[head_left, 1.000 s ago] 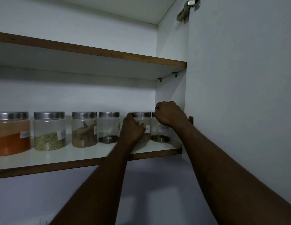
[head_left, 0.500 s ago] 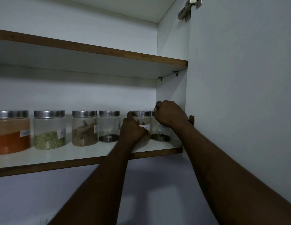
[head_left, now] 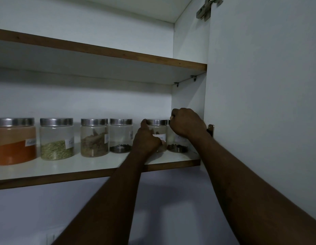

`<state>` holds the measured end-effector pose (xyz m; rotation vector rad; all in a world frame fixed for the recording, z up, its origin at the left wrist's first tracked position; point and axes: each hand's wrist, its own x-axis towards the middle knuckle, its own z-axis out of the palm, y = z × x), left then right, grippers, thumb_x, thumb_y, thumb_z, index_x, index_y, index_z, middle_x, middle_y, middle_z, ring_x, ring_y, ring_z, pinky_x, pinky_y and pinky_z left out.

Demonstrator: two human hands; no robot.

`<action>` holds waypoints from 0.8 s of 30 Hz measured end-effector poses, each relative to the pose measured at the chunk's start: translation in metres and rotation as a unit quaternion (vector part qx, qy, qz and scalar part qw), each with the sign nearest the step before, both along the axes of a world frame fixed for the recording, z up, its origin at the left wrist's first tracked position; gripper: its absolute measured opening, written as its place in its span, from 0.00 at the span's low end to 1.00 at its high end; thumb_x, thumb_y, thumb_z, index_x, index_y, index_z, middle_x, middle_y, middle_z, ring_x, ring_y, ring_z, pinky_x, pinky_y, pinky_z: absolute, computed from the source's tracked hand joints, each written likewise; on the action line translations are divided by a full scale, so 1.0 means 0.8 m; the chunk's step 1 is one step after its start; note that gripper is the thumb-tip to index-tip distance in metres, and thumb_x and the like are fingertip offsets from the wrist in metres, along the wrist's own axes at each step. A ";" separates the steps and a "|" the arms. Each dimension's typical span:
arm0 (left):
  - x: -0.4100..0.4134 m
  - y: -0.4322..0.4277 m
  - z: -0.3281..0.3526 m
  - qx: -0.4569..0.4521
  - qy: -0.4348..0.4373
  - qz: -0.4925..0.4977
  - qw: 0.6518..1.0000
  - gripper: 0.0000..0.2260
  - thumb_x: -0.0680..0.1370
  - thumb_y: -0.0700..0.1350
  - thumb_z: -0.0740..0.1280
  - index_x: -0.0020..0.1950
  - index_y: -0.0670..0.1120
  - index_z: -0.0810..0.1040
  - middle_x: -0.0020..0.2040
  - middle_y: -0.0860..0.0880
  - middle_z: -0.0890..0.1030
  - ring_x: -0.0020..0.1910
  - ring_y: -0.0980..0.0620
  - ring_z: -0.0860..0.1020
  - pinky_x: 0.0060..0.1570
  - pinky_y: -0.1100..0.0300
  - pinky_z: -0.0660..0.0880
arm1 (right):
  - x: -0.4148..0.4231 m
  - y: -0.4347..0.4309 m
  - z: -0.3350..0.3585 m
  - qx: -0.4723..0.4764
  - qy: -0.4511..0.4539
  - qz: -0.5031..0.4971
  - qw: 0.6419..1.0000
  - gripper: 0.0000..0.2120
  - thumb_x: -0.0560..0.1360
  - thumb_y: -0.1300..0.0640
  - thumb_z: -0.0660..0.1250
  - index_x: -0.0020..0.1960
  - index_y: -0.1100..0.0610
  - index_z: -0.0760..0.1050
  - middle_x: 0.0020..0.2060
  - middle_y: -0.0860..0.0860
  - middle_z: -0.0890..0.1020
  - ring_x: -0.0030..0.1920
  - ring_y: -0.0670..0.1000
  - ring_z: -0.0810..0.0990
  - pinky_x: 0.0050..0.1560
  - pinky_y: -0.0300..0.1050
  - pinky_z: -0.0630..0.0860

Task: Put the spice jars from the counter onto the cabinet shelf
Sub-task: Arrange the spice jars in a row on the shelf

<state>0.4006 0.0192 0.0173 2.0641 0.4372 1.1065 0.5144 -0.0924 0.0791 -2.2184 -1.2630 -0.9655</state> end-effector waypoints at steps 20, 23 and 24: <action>-0.004 -0.004 0.001 -0.057 0.023 0.016 0.998 0.40 0.66 0.39 0.81 0.72 0.40 0.64 0.62 0.41 0.78 0.59 0.42 0.79 0.58 0.44 0.79 | -0.007 -0.005 -0.002 0.074 -0.003 0.020 0.997 0.14 0.83 0.54 0.58 0.58 0.63 0.75 0.49 0.61 0.81 0.48 0.61 0.79 0.50 0.54 0.78; -0.022 -0.013 -0.007 0.011 0.054 0.095 0.994 0.39 0.66 0.44 0.81 0.70 0.39 0.65 0.65 0.40 0.72 0.62 0.39 0.75 0.60 0.47 0.77 | -0.006 -0.008 -0.003 0.082 -0.022 0.026 0.996 0.14 0.83 0.54 0.57 0.57 0.63 0.75 0.48 0.61 0.81 0.46 0.61 0.79 0.48 0.55 0.78; -0.031 -0.014 -0.010 0.036 0.062 0.124 0.990 0.39 0.66 0.45 0.81 0.70 0.39 0.64 0.65 0.40 0.70 0.63 0.38 0.73 0.60 0.47 0.75 | -0.007 -0.009 -0.002 0.087 -0.025 0.025 0.996 0.14 0.83 0.54 0.57 0.57 0.63 0.76 0.48 0.61 0.81 0.47 0.61 0.79 0.49 0.55 0.78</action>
